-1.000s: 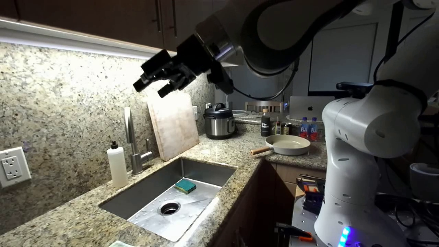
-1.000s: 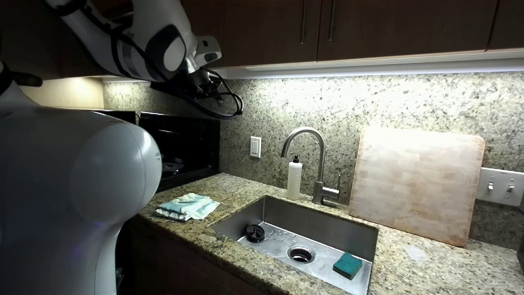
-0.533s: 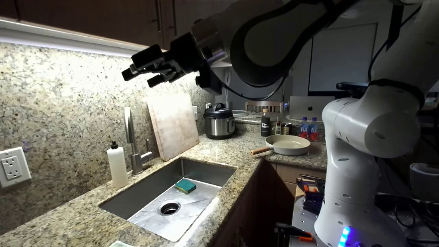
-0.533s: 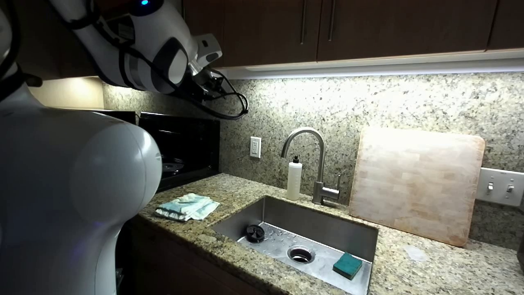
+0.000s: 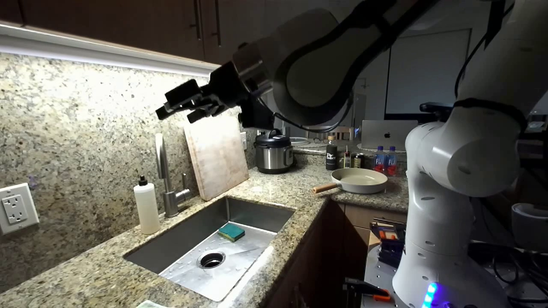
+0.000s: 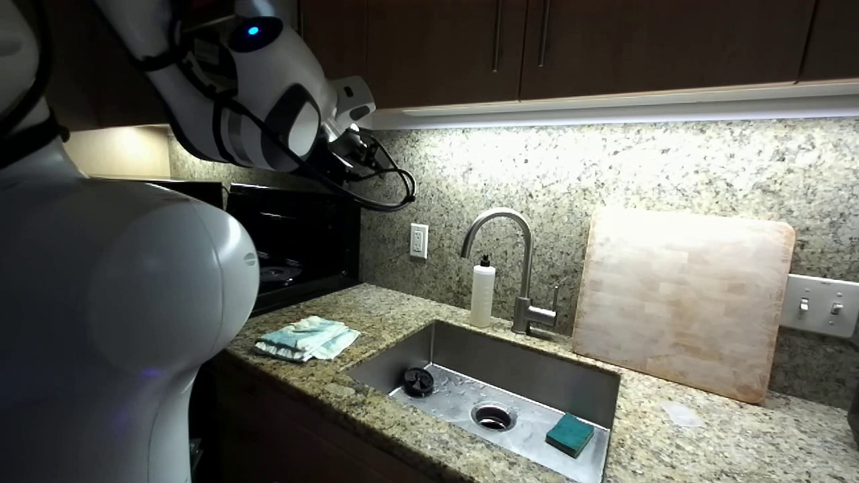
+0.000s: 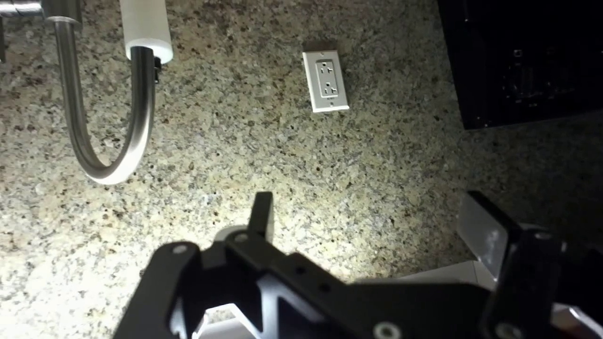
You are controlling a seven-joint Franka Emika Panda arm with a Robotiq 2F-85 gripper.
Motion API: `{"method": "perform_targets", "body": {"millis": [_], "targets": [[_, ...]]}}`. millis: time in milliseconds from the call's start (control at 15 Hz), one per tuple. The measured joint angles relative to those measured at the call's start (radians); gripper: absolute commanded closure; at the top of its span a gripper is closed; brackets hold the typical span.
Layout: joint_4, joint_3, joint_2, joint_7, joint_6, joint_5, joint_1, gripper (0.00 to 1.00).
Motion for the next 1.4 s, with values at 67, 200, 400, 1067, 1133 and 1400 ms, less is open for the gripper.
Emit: {"method": "perform_targets", "body": {"millis": [67,200,400,1067,1133,1400], "targets": [[0.008,0.014,0.026,0.000,0.009,0.000,-0.030,0.00],[0.049,0.041,0.053,0.000,0.000,0.000,-0.094,0.00],[0.115,0.106,0.080,0.000,-0.005,0.000,-0.200,0.00],[0.178,0.428,0.171,0.011,-0.007,0.001,-0.599,0.00],[0.189,0.466,0.175,0.015,-0.007,0.001,-0.642,0.00],[0.214,0.645,0.189,0.036,-0.007,0.004,-0.826,0.00]]}}
